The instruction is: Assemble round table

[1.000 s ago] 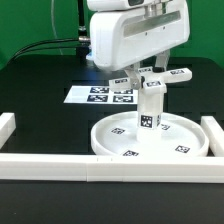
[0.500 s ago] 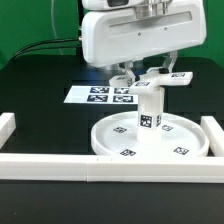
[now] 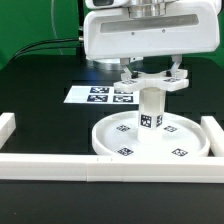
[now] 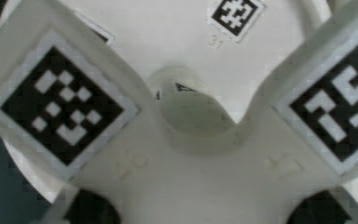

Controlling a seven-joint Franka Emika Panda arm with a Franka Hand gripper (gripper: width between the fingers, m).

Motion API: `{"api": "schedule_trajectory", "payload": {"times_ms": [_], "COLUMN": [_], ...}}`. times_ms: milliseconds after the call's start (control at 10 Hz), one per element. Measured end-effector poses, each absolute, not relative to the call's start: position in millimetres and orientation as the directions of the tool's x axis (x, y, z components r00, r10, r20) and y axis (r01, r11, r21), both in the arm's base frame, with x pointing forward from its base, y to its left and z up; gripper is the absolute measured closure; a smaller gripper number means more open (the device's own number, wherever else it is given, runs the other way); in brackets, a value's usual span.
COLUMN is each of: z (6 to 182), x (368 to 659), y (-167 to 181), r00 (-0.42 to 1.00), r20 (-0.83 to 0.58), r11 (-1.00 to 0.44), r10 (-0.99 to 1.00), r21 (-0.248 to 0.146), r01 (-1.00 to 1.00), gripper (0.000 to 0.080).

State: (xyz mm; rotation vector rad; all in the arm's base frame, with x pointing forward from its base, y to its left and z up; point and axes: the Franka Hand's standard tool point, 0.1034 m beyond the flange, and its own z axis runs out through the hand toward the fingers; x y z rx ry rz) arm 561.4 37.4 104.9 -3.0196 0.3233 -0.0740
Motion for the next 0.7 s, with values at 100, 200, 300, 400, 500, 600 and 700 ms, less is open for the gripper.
{"api": "schedule_trajectory", "payload": {"times_ms": [100, 200, 300, 400, 500, 600, 700], "z": [104.7, 104.7, 104.6, 104.5, 104.2, 104.0, 103.9], "x": [561.2, 561.2, 561.2, 561.2, 561.4, 561.5, 561.5], "y": [36.8, 36.9, 37.0, 37.1, 37.2, 37.1, 37.5], "r00": [0.959, 0.934, 0.914, 0.894, 0.834, 0.750, 0.632], "r20": [0.028, 0.019, 0.013, 0.008, -0.006, -0.025, -0.048], "r11": [-0.954, -0.929, -0.909, -0.888, -0.828, -0.742, -0.623], "r10": [-0.284, -0.356, -0.405, -0.448, -0.551, -0.661, -0.773], "r21": [-0.111, -0.113, -0.114, -0.115, -0.121, -0.127, -0.131], "r01": [-0.279, -0.352, -0.401, -0.445, -0.548, -0.658, -0.771], "gripper": [0.0354, 0.0354, 0.0354, 0.0354, 0.0354, 0.0354, 0.0354]}}
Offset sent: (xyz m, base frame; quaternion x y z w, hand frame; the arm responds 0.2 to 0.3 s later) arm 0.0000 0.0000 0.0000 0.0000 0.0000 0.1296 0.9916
